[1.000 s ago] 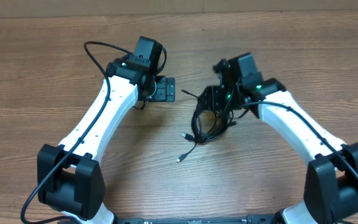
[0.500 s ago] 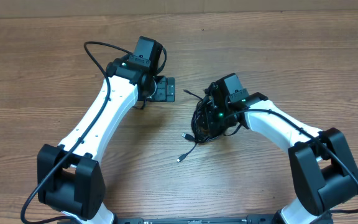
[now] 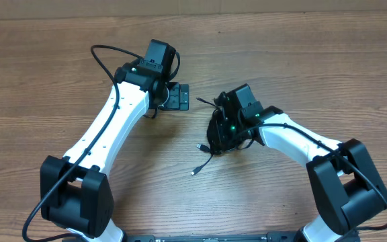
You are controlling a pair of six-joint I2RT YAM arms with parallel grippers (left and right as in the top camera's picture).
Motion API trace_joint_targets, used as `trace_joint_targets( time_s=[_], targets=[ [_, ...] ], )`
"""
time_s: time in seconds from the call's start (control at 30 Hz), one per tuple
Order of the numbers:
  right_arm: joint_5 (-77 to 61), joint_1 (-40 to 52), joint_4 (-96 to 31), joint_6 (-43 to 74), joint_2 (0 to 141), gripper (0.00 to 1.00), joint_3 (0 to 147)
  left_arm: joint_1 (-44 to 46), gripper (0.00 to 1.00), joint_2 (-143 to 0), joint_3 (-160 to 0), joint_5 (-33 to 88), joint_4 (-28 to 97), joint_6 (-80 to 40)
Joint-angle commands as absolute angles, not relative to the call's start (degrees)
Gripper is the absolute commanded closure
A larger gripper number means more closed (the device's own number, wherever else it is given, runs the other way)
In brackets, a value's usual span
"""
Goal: Untangle cables
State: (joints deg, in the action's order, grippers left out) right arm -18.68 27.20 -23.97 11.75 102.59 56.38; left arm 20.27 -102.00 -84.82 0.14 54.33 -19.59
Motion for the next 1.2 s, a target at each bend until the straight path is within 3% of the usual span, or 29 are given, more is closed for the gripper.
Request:
trace_joint_targets(
  time_s=[0.0, 0.37, 0.47, 0.73, 0.97, 1.17],
  targets=[
    [-15.8, 27.4, -23.6, 11.7, 102.8, 0.78, 54.5, 20.6, 0.01, -101.1, -86.0, -0.4, 54.4, -20.4],
    [-15.9, 27.4, -20.8, 11.7, 102.8, 0.83, 54.3, 20.6, 0.00, -101.1, -86.0, -0.4, 54.6, -20.4],
    [-15.9, 27.4, -20.6, 11.7, 102.8, 0.96, 54.3, 20.6, 0.00, -101.1, -86.0, -0.4, 54.6, -20.4],
    [-20.4, 26.7, -19.7, 11.7, 102.8, 0.96, 56.0, 20.6, 0.00, -101.1, -86.0, -0.4, 54.6, -20.4],
    [-33.4, 23.3, -20.0, 8.5, 100.7, 0.96, 64.4, 20.6, 0.01, -101.1, -86.0, -0.4, 54.6, -20.4],
    [-32.6, 22.7, -20.0, 5.3, 97.8, 0.96, 69.4, 20.6, 0.00, -101.1, -86.0, -0.4, 54.6, -20.4]
  ],
)
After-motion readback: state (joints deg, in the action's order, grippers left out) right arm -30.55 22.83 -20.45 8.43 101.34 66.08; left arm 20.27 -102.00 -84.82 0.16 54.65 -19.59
